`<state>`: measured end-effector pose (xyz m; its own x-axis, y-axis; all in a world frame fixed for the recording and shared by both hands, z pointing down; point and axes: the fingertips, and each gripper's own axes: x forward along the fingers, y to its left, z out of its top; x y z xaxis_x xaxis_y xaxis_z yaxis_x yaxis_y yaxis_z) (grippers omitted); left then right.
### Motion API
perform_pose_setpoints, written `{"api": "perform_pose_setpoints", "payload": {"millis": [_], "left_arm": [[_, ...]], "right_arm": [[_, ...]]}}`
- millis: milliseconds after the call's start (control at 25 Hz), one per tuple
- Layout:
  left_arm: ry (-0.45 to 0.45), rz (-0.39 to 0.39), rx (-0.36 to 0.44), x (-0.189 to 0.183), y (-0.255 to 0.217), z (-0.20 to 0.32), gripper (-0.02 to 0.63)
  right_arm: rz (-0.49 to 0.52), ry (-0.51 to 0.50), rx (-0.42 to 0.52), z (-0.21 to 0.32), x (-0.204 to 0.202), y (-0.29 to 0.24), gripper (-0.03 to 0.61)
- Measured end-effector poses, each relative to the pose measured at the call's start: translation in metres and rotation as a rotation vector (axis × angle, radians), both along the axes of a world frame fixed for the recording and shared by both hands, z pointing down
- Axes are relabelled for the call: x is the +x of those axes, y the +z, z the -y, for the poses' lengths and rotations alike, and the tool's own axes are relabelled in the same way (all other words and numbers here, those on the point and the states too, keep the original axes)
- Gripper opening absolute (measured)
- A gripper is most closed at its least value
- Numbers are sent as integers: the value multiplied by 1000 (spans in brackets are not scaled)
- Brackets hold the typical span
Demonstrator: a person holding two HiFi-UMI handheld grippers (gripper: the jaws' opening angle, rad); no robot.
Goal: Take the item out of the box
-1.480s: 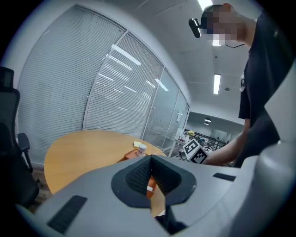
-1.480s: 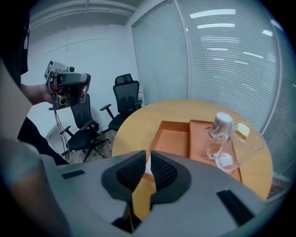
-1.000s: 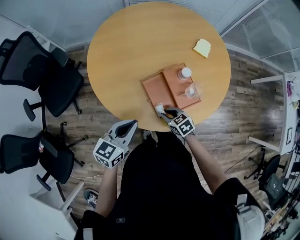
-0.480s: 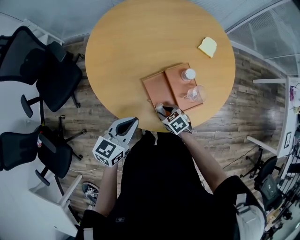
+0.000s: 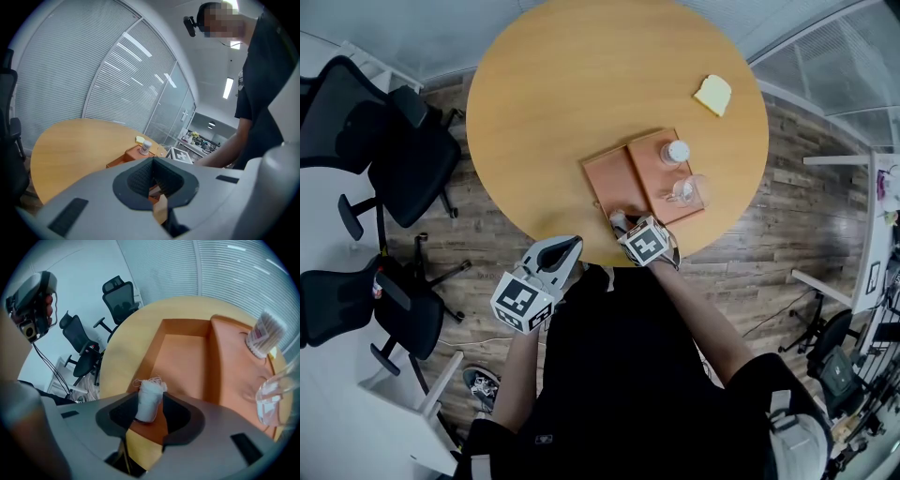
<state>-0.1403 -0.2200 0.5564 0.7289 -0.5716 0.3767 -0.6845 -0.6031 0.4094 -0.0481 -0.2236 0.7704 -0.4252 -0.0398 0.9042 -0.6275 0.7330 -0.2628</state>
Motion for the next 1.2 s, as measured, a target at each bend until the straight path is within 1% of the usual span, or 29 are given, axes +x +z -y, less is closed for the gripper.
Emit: {"api": "perform_pose_setpoints", "payload": {"millis": [160,320,440,520,600,680,760,800,880,1040,1200], "left_arm": [[0,-4,-1,1,1,0,6],[-8,-7,1,-2,1,-1,6],[-13,-11,1,-3,1,-1,6],[-13,-14,0,-3,2,-1,6],[-8,-17,0,-1,3,0,6],[-1,-17,4,3,4,1,6],[4,-16,13,6,2,2,6],[4,-17,18,8,1,2,6],[0,-20,25,7,-2,2,6],[-11,-14,27,-1,-3,0,6],[-18,-10,34,-4,-5,-4,6]], "right_arm": [[-21,62,-97,1,5,5,166],[-48,85,-178,0,3,9,170],[-65,115,-188,2,3,11,180],[-82,139,-189,7,4,14,199],[-117,143,-206,9,5,19,202],[-204,77,-188,9,7,26,192],[-287,-10,-128,7,8,31,170],[-309,-34,-95,5,9,32,167],[-317,-51,-54,4,10,32,164],[-290,-32,-64,5,8,29,163],[-269,-44,-39,3,6,25,163]]}}
